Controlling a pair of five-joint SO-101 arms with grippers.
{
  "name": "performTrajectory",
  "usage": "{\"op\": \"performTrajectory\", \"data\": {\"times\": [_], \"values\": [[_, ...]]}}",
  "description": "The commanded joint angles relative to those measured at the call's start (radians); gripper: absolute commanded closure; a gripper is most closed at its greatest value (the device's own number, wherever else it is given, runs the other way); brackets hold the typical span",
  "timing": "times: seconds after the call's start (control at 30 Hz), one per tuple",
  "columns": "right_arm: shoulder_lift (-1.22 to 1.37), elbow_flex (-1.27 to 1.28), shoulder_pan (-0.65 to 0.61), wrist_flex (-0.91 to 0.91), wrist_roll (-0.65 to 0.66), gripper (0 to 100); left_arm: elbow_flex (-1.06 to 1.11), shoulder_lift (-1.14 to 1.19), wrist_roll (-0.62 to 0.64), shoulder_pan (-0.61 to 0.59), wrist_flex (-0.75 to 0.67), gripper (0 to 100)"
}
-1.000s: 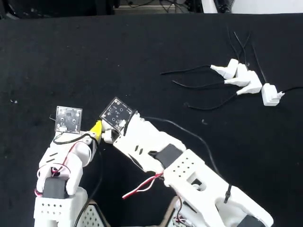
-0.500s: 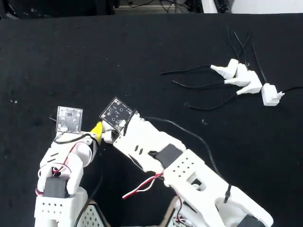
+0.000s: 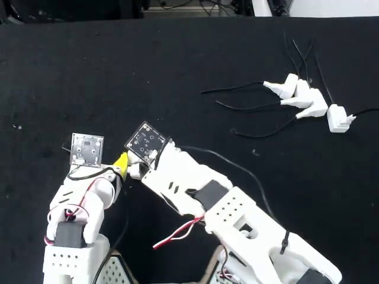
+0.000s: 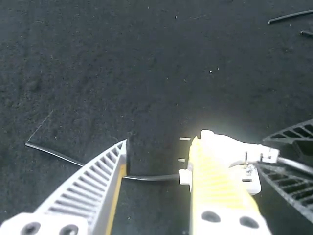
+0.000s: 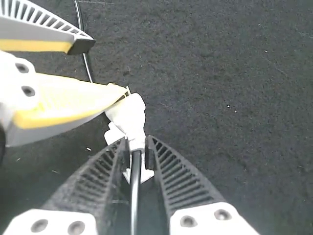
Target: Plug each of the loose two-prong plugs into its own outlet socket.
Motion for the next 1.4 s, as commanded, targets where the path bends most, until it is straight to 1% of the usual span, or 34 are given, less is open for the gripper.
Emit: {"op": "performTrajectory", "data": {"times": [0.0,0.47,0.6,0.67,0.87,1.03,1.1,1.23,1.3,1.37], "values": [[-0.047,-0.028,-0.009,-0.02,-0.012,98.8,-0.007,-0.003,-0.005,0.016,-0.012,79],[-0.047,-0.056,-0.014,0.009,-0.018,98.8,-0.007,-0.003,-0.005,0.016,-0.012,79],[-0.051,-0.056,-0.014,0.009,-0.018,98.8,-0.005,-0.002,-0.006,0.07,0.002,79],[-0.081,-0.051,-0.014,0.014,-0.018,98.8,-0.012,-0.002,-0.006,0.082,0.014,79],[-0.223,-0.021,-0.014,0.063,-0.018,98.8,-0.016,-0.002,-0.006,0.07,0.014,79],[-0.239,-0.008,-0.012,0.071,-0.015,98.8,-0.018,-0.009,-0.006,0.064,0.014,79],[-0.222,-0.008,-0.009,0.071,-0.011,98.8,-0.033,-0.011,-0.002,0.039,0.015,79],[-0.174,-0.03,0.032,0.074,-0.011,98.8,-0.065,-0.005,0.025,-0.073,0.015,79],[-0.151,-0.064,0.075,0.107,-0.011,98.8,-0.067,-0.003,0.044,-0.12,0.011,79],[-0.127,-0.12,0.107,0.17,-0.011,98.8,-0.067,-0.003,0.048,-0.143,0.009,79]]}}
